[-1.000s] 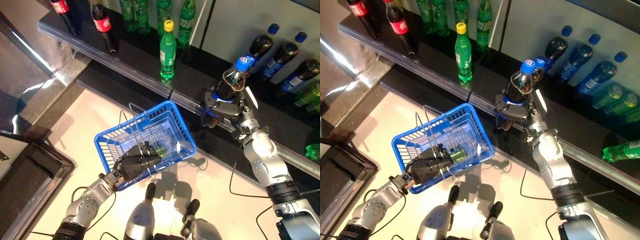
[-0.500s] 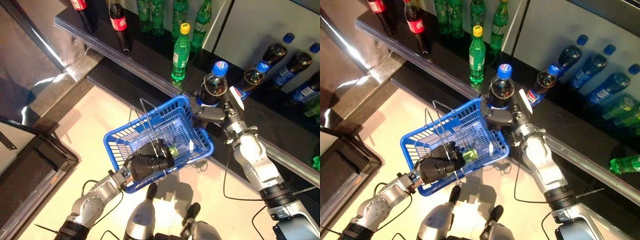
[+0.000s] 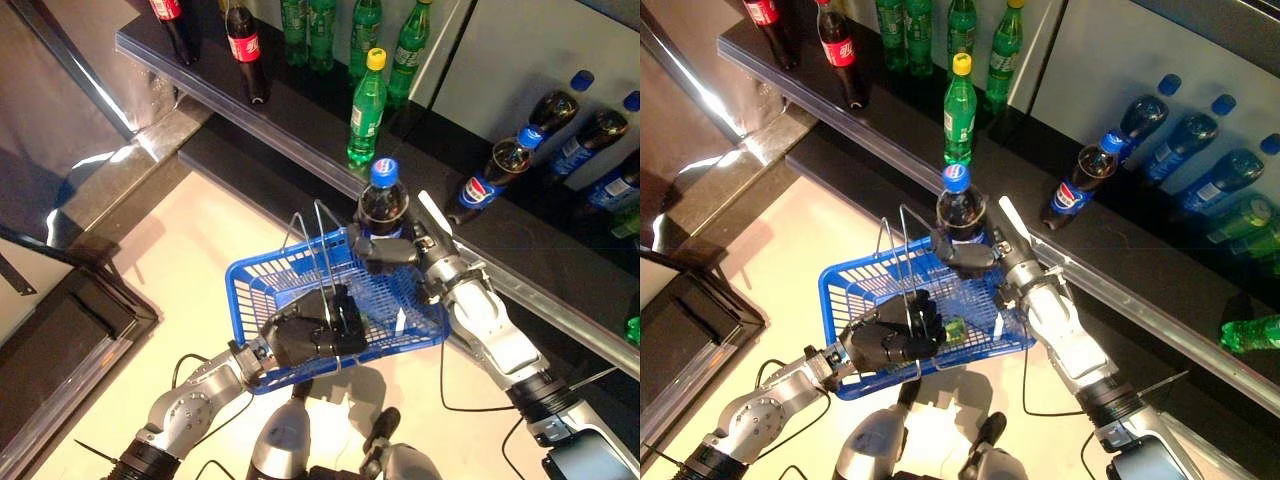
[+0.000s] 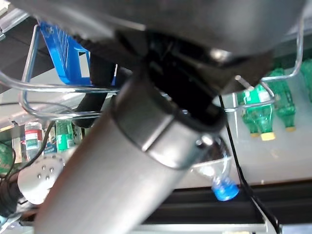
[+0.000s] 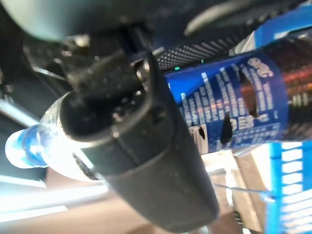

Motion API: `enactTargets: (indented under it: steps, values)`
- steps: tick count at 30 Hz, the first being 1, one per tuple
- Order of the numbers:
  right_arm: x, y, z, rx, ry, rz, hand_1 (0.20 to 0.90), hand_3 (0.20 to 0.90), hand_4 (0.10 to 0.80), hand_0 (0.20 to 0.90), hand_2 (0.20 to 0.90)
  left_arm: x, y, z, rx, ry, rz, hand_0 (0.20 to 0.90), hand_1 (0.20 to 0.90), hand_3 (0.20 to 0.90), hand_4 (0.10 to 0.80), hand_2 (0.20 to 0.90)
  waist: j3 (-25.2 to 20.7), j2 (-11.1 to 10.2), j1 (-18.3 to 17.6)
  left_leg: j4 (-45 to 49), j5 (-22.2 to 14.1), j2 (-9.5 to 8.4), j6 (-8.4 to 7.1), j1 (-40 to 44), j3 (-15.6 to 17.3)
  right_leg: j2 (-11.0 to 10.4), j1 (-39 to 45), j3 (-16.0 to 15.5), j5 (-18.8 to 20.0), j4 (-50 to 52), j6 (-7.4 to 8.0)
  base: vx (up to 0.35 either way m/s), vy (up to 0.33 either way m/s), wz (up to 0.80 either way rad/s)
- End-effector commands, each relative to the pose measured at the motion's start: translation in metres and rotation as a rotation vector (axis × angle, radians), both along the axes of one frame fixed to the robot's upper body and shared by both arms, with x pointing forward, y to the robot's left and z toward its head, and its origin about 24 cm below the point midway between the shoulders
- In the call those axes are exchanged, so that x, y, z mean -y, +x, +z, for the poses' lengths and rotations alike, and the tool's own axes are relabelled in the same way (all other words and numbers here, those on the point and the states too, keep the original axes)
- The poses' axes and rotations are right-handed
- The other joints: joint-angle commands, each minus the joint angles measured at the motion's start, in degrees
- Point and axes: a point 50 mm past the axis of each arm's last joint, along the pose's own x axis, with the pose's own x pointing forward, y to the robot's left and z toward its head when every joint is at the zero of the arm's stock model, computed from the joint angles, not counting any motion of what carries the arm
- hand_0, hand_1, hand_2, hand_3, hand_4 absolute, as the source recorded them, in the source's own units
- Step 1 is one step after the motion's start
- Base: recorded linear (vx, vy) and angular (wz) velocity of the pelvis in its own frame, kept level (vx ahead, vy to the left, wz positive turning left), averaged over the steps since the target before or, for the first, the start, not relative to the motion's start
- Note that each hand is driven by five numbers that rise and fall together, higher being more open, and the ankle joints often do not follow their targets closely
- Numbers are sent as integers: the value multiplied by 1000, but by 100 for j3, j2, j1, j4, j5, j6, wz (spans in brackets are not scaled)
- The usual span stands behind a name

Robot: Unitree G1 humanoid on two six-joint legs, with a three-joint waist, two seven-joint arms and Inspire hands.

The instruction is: Pick up the drink and place into the basket.

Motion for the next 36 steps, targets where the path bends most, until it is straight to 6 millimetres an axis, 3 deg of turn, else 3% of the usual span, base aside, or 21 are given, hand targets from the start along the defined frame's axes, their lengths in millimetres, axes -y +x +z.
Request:
enactTargets:
  steps: [1, 15, 25, 36]
  values:
    - [-41, -16, 13, 166, 11, 163, 300, 200, 100, 300, 300, 56, -22, 71, 349, -437, -306, 300, 300, 200, 100, 300, -2404, -225, 43, -33, -502, 301, -284, 161, 557, -333, -90, -101, -53, 90, 359, 0, 0, 0]
    - [-23, -15, -65, -42, -232, -4, 300, 200, 100, 300, 300, 53, -34, 80, 434, -452, -369, 300, 300, 200, 100, 300, -2350, -306, 250, -33, -479, 321, -290, 74, 504, -290, -82, -180, -48, 80, 373, 3, -20, 0]
    - [-17, -17, -94, -176, -240, -55, 300, 200, 100, 300, 300, 57, -41, 82, 454, -460, -435, 300, 300, 200, 100, 300, -2346, -348, 295, -33, -490, 310, -288, 68, 453, -286, -69, -206, -31, 68, 390, 0, 0, 0]
    - [-24, -14, -100, -162, -410, -13, 300, 200, 100, 300, 300, 61, -44, 83, 463, -453, -485, 300, 300, 200, 100, 300, -2358, -369, 324, -33, -486, 305, -289, 75, 446, -284, -59, -216, -28, 71, 396, 0, 0, 0]
